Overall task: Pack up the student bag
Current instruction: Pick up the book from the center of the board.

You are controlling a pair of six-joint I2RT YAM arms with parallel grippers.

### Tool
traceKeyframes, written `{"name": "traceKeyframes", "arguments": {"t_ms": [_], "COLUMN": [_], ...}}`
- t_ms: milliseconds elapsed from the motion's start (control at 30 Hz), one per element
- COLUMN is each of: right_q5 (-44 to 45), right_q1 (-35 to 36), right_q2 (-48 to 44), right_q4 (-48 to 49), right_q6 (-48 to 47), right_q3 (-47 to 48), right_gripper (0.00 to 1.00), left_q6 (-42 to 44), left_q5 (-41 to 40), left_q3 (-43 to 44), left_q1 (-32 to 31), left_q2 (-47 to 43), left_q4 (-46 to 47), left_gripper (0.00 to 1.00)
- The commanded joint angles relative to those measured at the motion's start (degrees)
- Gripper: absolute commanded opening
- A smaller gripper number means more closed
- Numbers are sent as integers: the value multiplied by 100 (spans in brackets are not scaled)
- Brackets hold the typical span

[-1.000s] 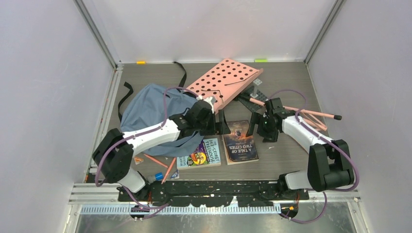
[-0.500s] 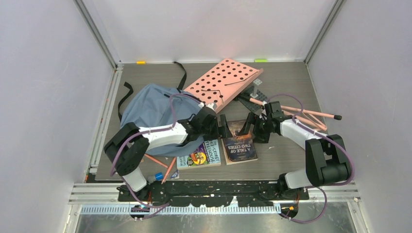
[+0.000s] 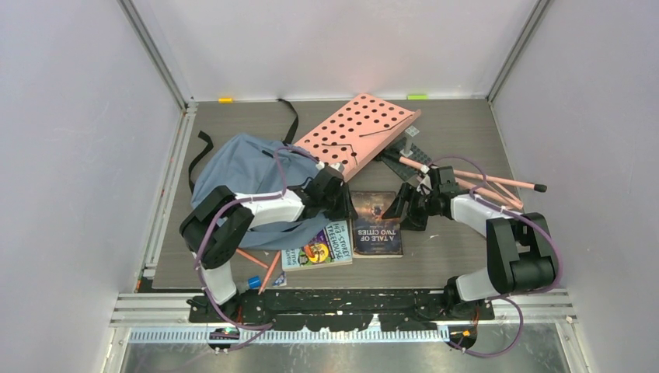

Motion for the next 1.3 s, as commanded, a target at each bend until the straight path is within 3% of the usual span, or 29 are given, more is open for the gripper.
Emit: {"name": "traceKeyframes", "arguments": {"t_ms": [0, 133, 300, 467, 800, 900, 933, 1033, 1133, 1267], "right_q5": [-2072, -1903, -1778, -1500, -1515, -1405, -1183, -276, 552, 1391], "right_q1": [271, 271, 271, 271, 286, 289, 289, 297, 304, 311], "right_q2": [-379, -872, -1283, -1416, -817, -835, -946, -1376, -1840, -1790], "right_q4": [762, 764, 1955, 2100, 1911, 1628, 1154, -160, -1224, -2496], "right_q6": [562, 763, 1750, 1795, 1455, 1378, 1198, 575, 68, -526], "right_q3": [-9, -120, -419, -500, -422, -259, -195, 298, 836, 1732], "right_gripper": [70, 66, 62, 58, 50, 34, 26, 15, 3, 1], "left_q6": [150, 270, 300, 355, 433, 553, 637, 1015, 1587, 2381], "left_q5": [909, 1171, 1409, 1550, 1801, 1722, 1667, 1528, 1241, 761], "left_q3": [146, 21, -13, 25, 125, 165, 224, 552, 1041, 1674], "left_q1": [-220, -191, -191, -191, -191, -191, -191, -195, -193, -191], "left_q2": [235, 113, 144, 176, 281, 202, 149, -55, -319, -664], "left_q4": [589, 872, 1155, 1250, 1511, 1409, 1289, 684, -129, -1196], "left_gripper": [24, 12, 4, 3, 3, 3, 4, 11, 26, 50]}}
